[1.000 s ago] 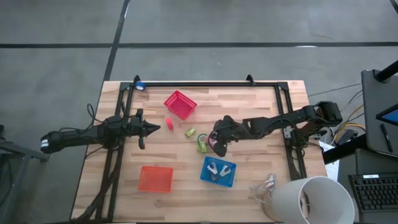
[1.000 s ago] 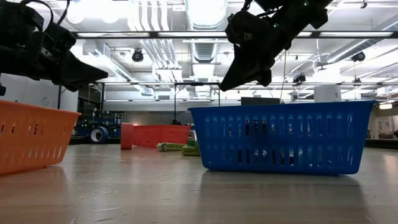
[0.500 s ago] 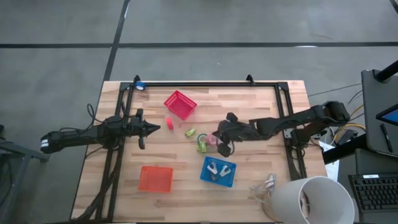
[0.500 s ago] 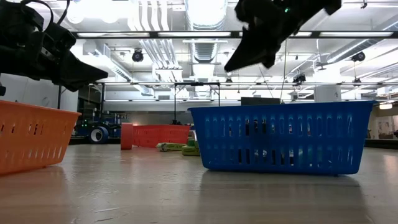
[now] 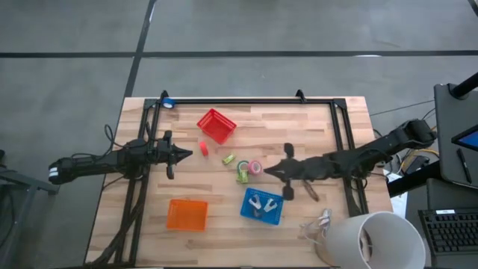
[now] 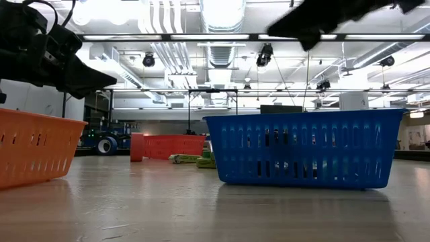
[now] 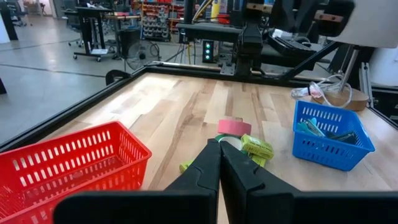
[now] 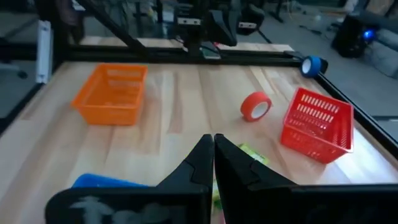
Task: Pick and place Stapler, Stapler remover, tape
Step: Put the blue tape into the red bin
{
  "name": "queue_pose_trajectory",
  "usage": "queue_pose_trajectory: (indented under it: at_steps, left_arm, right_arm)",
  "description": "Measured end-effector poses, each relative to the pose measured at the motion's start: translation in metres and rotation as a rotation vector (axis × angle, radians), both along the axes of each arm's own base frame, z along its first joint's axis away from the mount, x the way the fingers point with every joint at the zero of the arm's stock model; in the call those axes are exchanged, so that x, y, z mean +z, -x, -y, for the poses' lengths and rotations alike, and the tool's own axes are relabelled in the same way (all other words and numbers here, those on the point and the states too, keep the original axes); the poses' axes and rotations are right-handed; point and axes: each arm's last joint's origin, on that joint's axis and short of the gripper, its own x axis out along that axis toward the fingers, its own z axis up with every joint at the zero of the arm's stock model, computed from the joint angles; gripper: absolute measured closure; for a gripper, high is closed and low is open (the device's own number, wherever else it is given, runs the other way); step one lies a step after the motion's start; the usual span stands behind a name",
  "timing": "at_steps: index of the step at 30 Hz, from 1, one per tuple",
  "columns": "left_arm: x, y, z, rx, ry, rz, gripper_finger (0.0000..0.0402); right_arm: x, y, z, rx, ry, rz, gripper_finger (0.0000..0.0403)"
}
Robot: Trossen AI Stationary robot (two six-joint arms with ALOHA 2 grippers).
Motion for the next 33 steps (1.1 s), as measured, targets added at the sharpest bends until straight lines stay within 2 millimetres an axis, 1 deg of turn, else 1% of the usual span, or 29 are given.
queue_pose_trajectory:
  at_steps: [3,7,11,15,20,27,30,33]
  left_arm:
    - [0.0,0.0,0.0,0.0,0.0,-0.001,0.0392]
    - [0.0,0.0,0.0,0.0,0.0,-0.001,0.0392]
    - [0.0,0.0,0.0,0.0,0.0,-0.001,0.0392]
    - [0.0,0.0,0.0,0.0,0.0,-0.001,0.0392]
    - [0.0,0.0,0.0,0.0,0.0,-0.001,0.0392]
    - [0.0,0.0,0.0,0.0,0.0,-0.001,0.0392]
    - [0.0,0.0,0.0,0.0,0.0,-0.001,0.0392]
    - [0.0,0.0,0.0,0.0,0.0,-0.001,0.0392]
  right_arm:
    - [-0.004,0.024,0.007,0.036,-0.03,0.024,0.0394]
    - [-0.014,0.053,0.016,0.007,-0.046,0.054,0.0394]
    - [-0.017,0.079,0.024,0.009,-0.029,0.127,0.0394]
    - [-0.021,0.098,0.033,-0.091,0.02,0.196,0.0394]
    - [-0.033,0.115,0.039,-0.095,0.067,0.232,0.0394]
    - [-0.063,0.128,0.043,-0.1,0.049,0.235,0.0394]
    - [-0.069,0.133,0.044,-0.1,0.029,0.263,0.0394]
    - [-0.068,0.136,0.045,-0.092,0.057,0.294,0.0394]
